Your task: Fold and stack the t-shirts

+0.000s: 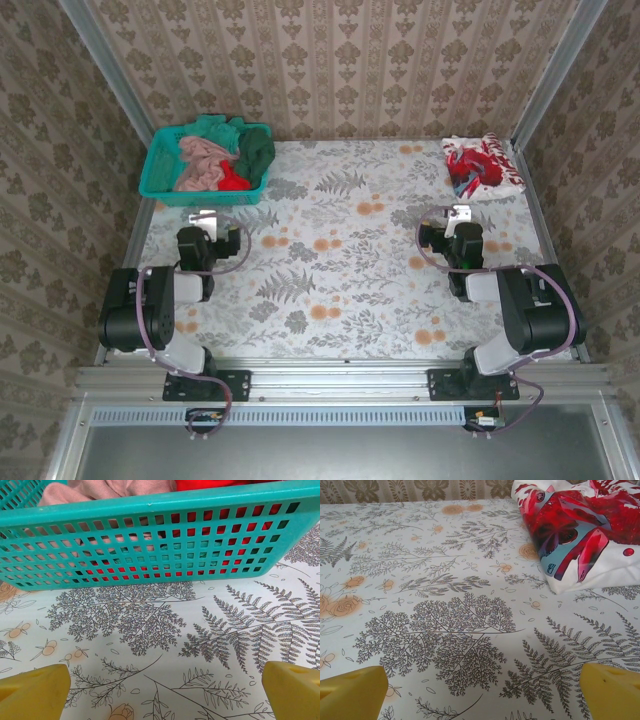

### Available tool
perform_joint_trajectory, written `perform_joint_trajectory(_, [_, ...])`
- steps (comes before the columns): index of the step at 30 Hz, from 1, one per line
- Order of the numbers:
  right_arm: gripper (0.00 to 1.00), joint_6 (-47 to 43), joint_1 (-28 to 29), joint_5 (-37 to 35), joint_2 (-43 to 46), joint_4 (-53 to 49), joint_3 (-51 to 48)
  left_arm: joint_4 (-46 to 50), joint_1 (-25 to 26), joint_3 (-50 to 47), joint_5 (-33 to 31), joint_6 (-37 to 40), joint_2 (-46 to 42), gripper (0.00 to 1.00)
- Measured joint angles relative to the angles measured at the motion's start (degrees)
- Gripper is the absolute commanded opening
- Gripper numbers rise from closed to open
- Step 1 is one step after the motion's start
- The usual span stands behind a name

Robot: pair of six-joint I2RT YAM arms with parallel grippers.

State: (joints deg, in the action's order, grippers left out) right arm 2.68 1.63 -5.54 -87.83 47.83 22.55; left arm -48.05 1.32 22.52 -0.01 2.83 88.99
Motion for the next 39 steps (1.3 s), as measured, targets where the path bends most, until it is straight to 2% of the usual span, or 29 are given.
perform_joint_trajectory(6, [1.0,0.0,0.0,0.0,0.0,0.0,0.0,1.1,0.0,0.3,-1.1,0.0,-0.4,1.0])
perform_joint_trajectory(9, [1.0,0.0,0.0,0.0,0.0,0.0,0.0,11.4,3.0,4.3,-8.5,0.0,-4.4,1.0])
perform_joint_trajectory(11, [1.0,0.0,0.0,0.0,0.0,0.0,0.0,21.9,5.8,10.7,-12.2,-0.6,-9.3,1.0])
perform_joint_trajectory(14, [1.0,-0.6,0.5,-0.3,0.9,-2.0,0.4,36.8,7.6,22.4,-16.4,-8.2,-16.7,1.0])
perform_joint_trajectory(17, [1.0,-1.0,2.2,-1.0,7.2,-12.3,3.6,48.9,6.5,30.5,-19.5,-18.7,-23.4,1.0])
perform_joint_trajectory(19, [1.0,3.7,2.9,-2.6,12.2,-17.4,7.0,53.4,4.5,31.0,-18.7,-24.7,-27.1,1.0])
perform_joint_trajectory(21, [1.0,12.7,2.8,-4.9,16.2,-23.7,12.0,55.5,2.3,28.8,-16.1,-28.7,-29.0,1.0])
perform_joint_trajectory(24, [1.0,22.4,-1.2,0.8,17.6,-27.0,17.2,59.5,1.7,27.9,-13.2,-33.8,-25.9,1.0])
perform_joint_trajectory(26, [1.0,28.0,-4.8,8.4,15.3,-26.8,18.5,62.8,1.5,29.4,-11.7,-36.4,-19.9,1.0])
perform_joint_trajectory(28, [1.0,31.0,-6.0,12.7,12.3,-27.8,18.6,65.9,0.1,32.5,-10.1,-38.2,-13.5,1.0])
perform_joint_trajectory(32, [1.0,32.0,-1.9,16.5,9.7,-33.7,18.6,68.6,-5.7,39.4,-7.7,-41.0,-4.0,1.0])
perform_joint_trajectory(35, [1.0,30.8,1.4,16.8,9.9,-35.5,18.7,68.8,-10.0,43.8,-5.9,-42.5,0.5,1.0])
perform_joint_trajectory(38, [1.0,28.7,4.1,16.7,10.4,-36.6,18.7,68.7,-12.5,47.8,-4.3,-43.9,4.7,1.0])
perform_joint_trajectory(39, [1.0,27.8,5.0,16.6,10.6,-36.8,18.9,68.6,-13.0,49.4,-3.6,-44.3,6.4,0.97])
